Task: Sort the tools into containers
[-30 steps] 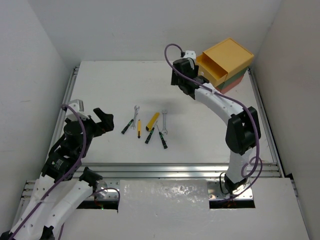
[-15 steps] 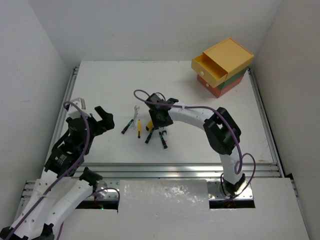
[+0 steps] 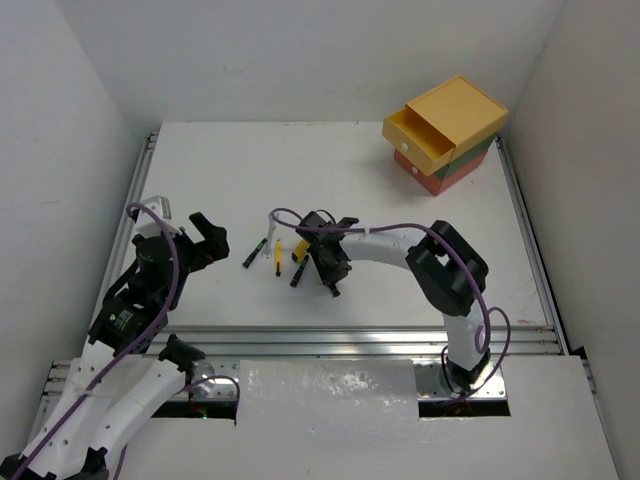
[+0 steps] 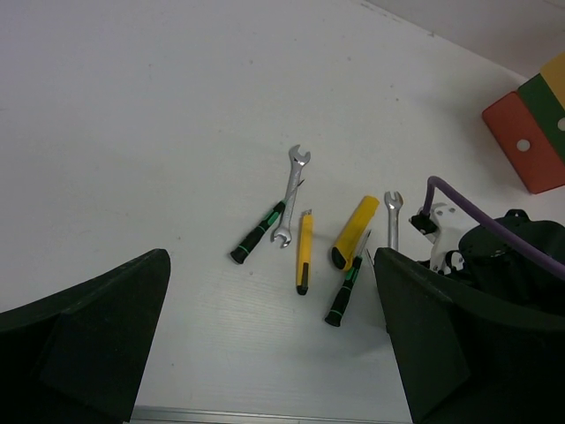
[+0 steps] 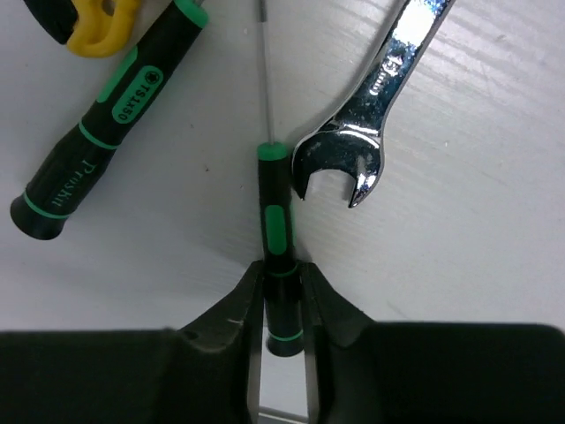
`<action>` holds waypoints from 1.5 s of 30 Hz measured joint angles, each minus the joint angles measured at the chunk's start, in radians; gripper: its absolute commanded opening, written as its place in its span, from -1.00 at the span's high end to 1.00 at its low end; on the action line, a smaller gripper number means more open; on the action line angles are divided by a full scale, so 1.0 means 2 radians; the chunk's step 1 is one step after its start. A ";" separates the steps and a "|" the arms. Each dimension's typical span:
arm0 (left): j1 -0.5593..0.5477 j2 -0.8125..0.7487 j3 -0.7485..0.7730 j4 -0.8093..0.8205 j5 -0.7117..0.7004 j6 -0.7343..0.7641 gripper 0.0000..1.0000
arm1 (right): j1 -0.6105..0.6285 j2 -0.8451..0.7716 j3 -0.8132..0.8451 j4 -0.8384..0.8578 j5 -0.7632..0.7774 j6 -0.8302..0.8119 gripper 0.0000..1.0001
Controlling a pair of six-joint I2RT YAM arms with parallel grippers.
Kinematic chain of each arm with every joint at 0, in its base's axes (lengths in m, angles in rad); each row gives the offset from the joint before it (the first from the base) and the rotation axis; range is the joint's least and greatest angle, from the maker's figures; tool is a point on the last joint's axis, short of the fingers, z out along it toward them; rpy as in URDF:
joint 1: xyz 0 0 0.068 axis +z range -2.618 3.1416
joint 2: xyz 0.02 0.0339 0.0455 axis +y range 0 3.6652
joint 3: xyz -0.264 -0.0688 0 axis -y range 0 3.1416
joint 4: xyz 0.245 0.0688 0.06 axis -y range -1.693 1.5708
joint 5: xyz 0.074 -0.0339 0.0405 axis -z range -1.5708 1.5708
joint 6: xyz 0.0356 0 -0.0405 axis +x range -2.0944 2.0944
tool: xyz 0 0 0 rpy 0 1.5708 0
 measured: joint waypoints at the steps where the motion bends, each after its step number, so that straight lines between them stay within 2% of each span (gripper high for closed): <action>1: 0.000 0.000 0.000 0.000 0.001 0.000 -1.00 | 0.000 -0.001 -0.001 0.003 -0.006 -0.001 0.69; 3: 0.000 0.000 0.000 0.000 0.001 0.000 -1.00 | 0.001 -0.003 -0.005 0.007 -0.010 -0.002 0.77; 7: 0.000 0.000 0.000 0.000 0.003 0.000 -0.99 | 0.005 -0.023 -0.023 0.007 -0.017 -0.002 0.80; 12: 0.000 0.000 0.000 0.000 0.006 0.000 -0.99 | 0.012 -0.108 -0.029 -0.024 -0.008 -0.022 0.80; 15: 0.000 0.000 0.000 0.000 0.007 0.000 -1.00 | -0.005 -0.153 0.029 -0.047 0.006 -0.073 0.84; 17: 0.000 0.000 0.000 0.000 0.007 0.000 -0.99 | -0.038 -0.159 0.090 -0.050 0.015 -0.114 0.87; 23: 0.000 0.002 0.000 0.001 0.010 0.002 -1.00 | -0.202 -0.108 0.289 -0.047 0.051 -0.247 0.95; 29: 0.000 0.039 0.000 0.002 0.020 0.008 -0.99 | -0.268 0.009 0.437 -0.065 0.083 -0.351 0.93; 36: 0.000 0.069 0.000 0.004 0.029 0.011 -0.99 | -0.291 0.053 0.436 -0.067 0.089 -0.412 0.91; 45: 0.000 0.071 0.000 0.004 0.031 0.012 -0.99 | -0.320 0.054 0.436 -0.065 0.087 -0.417 0.86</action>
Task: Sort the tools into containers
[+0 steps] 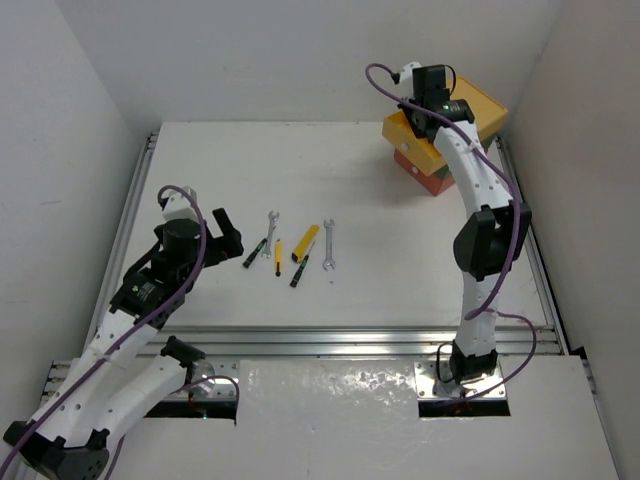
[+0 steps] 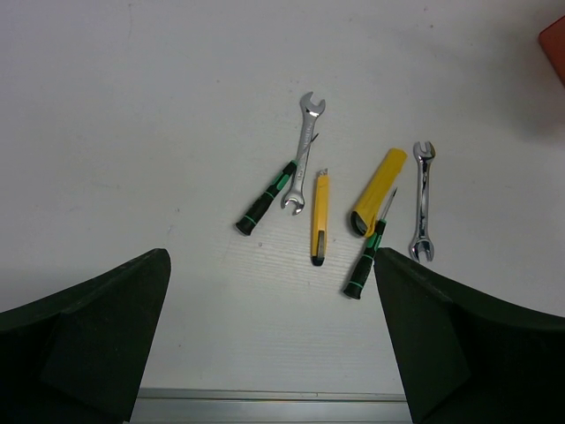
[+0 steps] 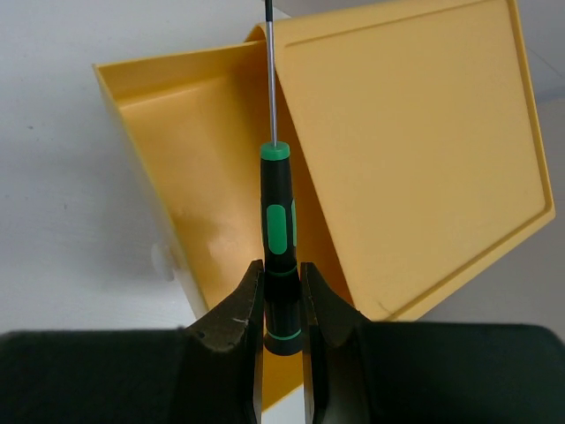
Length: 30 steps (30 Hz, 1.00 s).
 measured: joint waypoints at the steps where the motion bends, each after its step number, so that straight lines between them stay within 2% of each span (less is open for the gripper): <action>1: 0.000 0.000 0.000 0.000 0.000 0.000 -0.99 | -0.002 0.000 0.000 0.000 -0.001 0.000 0.84; 5: 0.000 0.000 0.000 0.000 0.000 0.000 -0.99 | -0.007 0.000 -0.009 0.001 -0.005 0.003 0.11; 7: 0.000 -0.001 0.000 0.000 0.000 0.000 -0.99 | -0.007 0.000 -0.013 -0.003 -0.006 0.005 0.06; 11: 0.000 -0.003 0.000 0.000 0.000 0.000 -1.00 | -0.004 -0.004 -0.013 -0.018 -0.011 0.023 -0.26; 14: 0.000 -0.003 0.000 0.000 0.000 0.000 -0.99 | 0.009 -0.024 -0.014 -0.028 -0.007 0.051 -0.29; 16: 0.000 -0.003 0.000 0.000 -0.001 0.000 -1.00 | 0.036 -0.066 -0.047 -0.021 -0.001 0.087 -0.33; 18: 0.000 -0.003 0.000 0.000 -0.005 -0.001 -1.00 | 0.082 -0.127 -0.115 0.005 0.008 0.132 -0.42; 23: 0.000 -0.013 0.000 -0.007 -0.027 -0.006 -0.99 | 0.228 -0.259 -0.327 0.090 0.023 0.301 -0.38; 26: 0.000 -0.028 0.000 -0.011 -0.038 -0.010 -1.00 | 0.288 -0.246 -0.413 0.113 0.057 0.400 -0.38; 30: 0.000 -0.040 0.000 -0.012 -0.044 -0.014 -0.99 | 0.360 -0.137 -0.420 0.102 0.116 0.512 -0.37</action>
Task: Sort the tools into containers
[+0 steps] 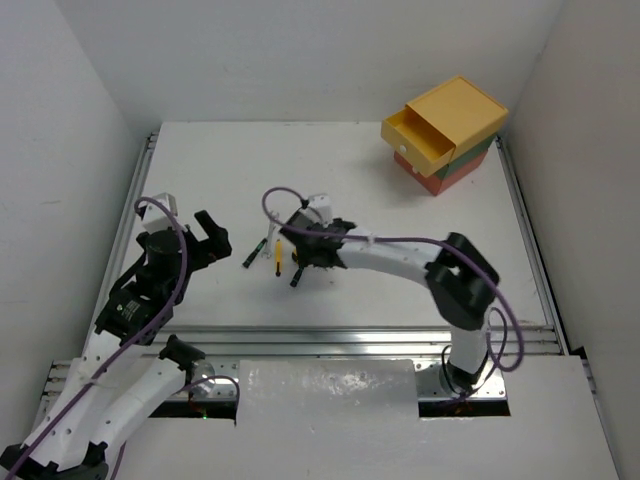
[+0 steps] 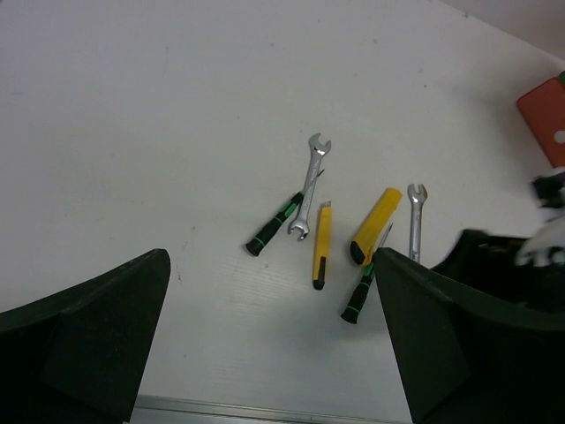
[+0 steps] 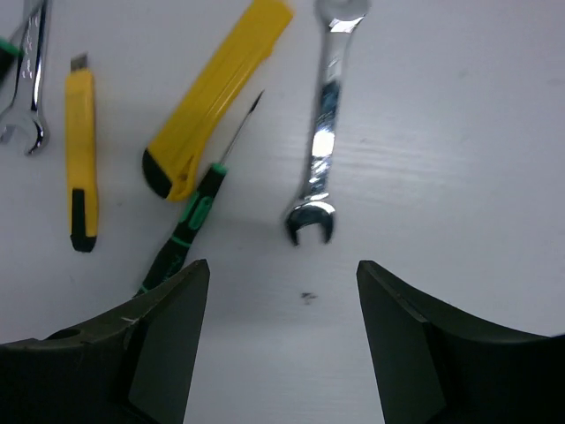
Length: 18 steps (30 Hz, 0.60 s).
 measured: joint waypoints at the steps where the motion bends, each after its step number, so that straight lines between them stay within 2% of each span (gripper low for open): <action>1: 0.000 -0.002 0.000 0.000 0.000 0.000 -0.99 | 0.015 0.027 0.012 -0.012 0.010 0.022 -0.36; 6: 0.000 -0.009 0.000 0.000 -0.001 0.000 -0.99 | 0.065 0.106 0.063 -0.043 0.032 0.098 -0.26; 13: 0.000 -0.023 0.000 0.000 0.000 0.000 -0.99 | 0.063 0.148 0.120 -0.061 0.047 0.141 -0.13; 18: 0.000 -0.027 0.000 0.000 0.002 0.000 -0.99 | 0.059 0.177 0.123 -0.066 0.045 0.154 0.17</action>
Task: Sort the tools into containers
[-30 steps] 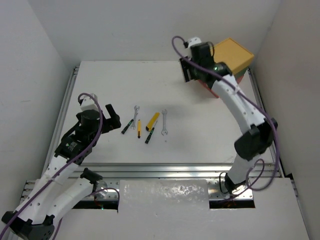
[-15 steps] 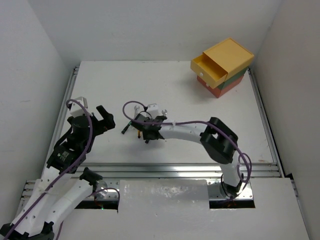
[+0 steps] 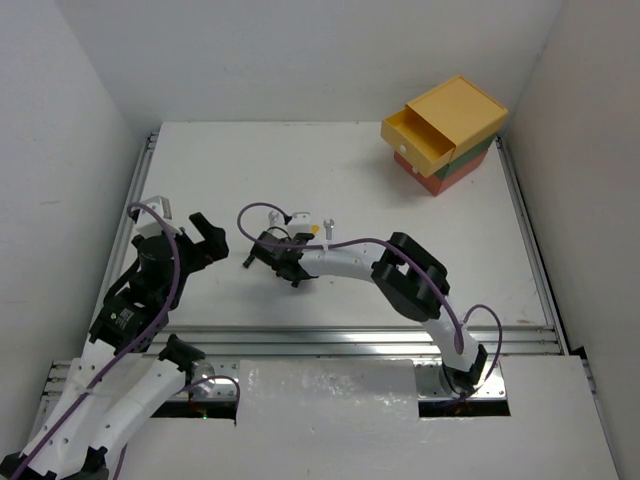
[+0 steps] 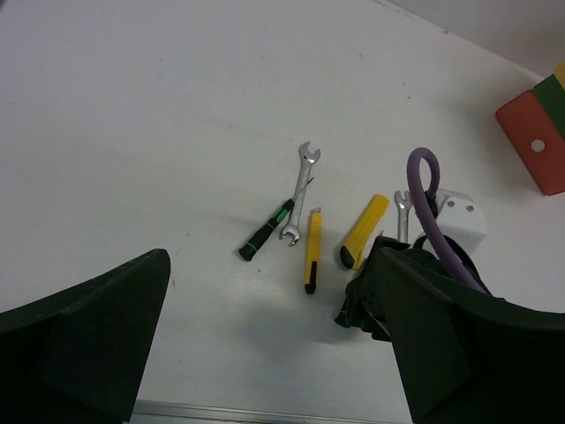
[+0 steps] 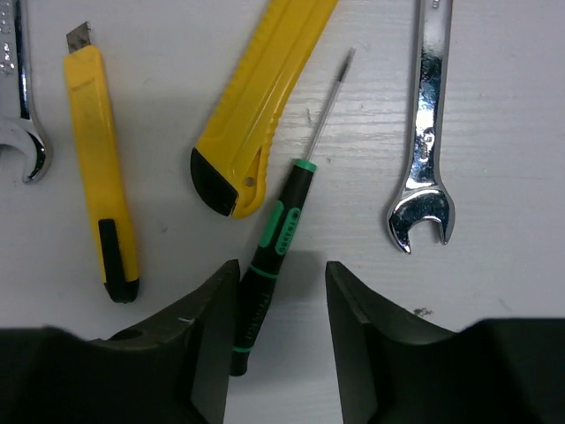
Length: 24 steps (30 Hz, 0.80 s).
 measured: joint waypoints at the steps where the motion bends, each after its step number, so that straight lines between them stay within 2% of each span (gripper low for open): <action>1: 0.000 0.000 0.000 0.000 0.001 0.000 -0.99 | 0.000 0.003 -0.001 0.001 0.000 0.002 0.21; 5: 0.000 0.000 0.000 0.000 0.004 0.000 -0.99 | -0.001 -0.002 -0.023 0.015 0.000 0.013 0.48; 6: 0.000 0.000 0.000 0.000 0.005 0.000 -0.99 | -0.002 -0.008 -0.032 0.023 -0.004 0.014 0.63; 7: 0.000 0.000 0.000 0.000 0.005 0.000 -0.99 | -0.003 -0.015 -0.044 0.031 -0.006 0.014 0.69; 11: 0.000 -0.003 0.000 0.000 0.007 0.000 -0.99 | -0.012 -0.051 -0.100 0.059 -0.020 0.022 0.71; 12: 0.000 -0.004 0.000 0.000 0.007 0.001 -0.99 | -0.014 -0.060 -0.114 0.064 -0.023 0.022 0.75; 13: 0.000 -0.005 0.000 0.000 0.007 0.001 -1.00 | -0.017 -0.071 -0.128 0.068 -0.027 0.022 0.87; 17: 0.000 -0.009 0.000 0.000 0.009 0.002 -0.99 | -0.021 -0.112 -0.165 0.069 -0.035 0.000 0.88; 21: 0.000 -0.009 0.000 0.000 0.009 0.002 -0.99 | -0.024 -0.188 -0.180 0.086 -0.049 -0.080 0.84; 24: 0.000 -0.009 0.000 0.000 0.009 0.002 -0.99 | -0.051 -0.269 -0.185 0.124 -0.120 -0.194 0.85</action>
